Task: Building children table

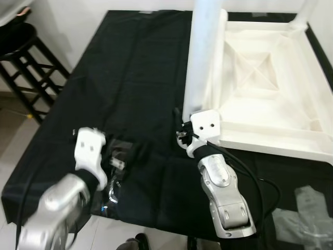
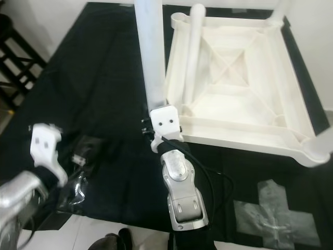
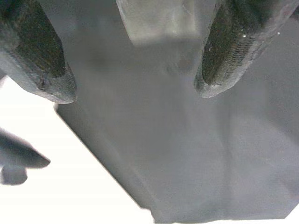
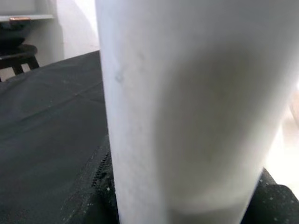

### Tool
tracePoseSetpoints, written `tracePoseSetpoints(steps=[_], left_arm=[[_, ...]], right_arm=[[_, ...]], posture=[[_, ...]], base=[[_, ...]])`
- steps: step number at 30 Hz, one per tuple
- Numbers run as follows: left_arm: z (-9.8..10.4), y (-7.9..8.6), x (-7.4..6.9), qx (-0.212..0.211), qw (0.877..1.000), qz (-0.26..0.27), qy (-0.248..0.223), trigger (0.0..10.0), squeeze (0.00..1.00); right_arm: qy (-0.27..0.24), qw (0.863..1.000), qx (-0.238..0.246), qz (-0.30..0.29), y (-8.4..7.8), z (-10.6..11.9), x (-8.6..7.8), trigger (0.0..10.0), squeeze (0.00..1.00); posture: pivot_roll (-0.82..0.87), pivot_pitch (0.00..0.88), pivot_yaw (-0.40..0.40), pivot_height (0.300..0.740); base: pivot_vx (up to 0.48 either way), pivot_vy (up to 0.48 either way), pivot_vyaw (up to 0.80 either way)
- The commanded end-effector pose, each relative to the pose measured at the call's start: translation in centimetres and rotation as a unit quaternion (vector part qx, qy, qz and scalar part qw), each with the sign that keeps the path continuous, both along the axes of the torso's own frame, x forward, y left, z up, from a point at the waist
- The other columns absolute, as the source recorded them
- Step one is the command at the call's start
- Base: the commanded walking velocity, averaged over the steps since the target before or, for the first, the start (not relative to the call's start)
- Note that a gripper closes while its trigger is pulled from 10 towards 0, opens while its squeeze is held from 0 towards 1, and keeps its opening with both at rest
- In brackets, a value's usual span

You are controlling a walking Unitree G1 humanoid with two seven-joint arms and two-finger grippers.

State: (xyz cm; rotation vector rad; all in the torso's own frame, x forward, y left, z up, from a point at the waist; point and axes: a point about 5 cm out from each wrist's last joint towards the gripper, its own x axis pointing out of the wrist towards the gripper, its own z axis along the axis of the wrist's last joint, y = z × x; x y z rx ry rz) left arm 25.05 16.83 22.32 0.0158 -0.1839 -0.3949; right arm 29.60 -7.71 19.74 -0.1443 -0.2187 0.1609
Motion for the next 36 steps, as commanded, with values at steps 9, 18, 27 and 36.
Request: tracePoseSetpoints(steps=[9,18,27,36], left_arm=[[5.4,-2.9,2.0,0.003,0.966,-0.256,-0.033,10.0,0.0],[10.1,-5.2,4.8,-0.005,0.912,-0.408,-0.054,10.0,1.0],[10.4,-7.3,6.6,0.031,0.885,-0.464,-0.028,10.0,1.0],[10.7,-9.2,8.2,0.016,0.876,-0.482,-0.026,3.7,0.0]], right_arm=[[0.102,0.995,-0.017,-0.006,1.6,-4.6,0.0,10.0,0.0],[0.09,0.996,-0.026,0.003,2.8,-4.6,0.4,10.0,0.0],[0.08,0.996,-0.027,0.004,3.0,-4.4,0.6,10.0,0.0],[0.065,0.997,-0.027,0.015,3.5,-4.0,0.6,10.0,0.0]], posture=[[0.06,0.134,0.037,0.74],[0.04,0.093,0.044,0.74],[0.02,0.087,0.065,0.74],[0.0,0.092,0.073,0.74]], base=[[0.0,0.0,0.0],[0.0,0.0,0.0],[0.0,0.0,0.0],[0.0,0.0,0.0]])
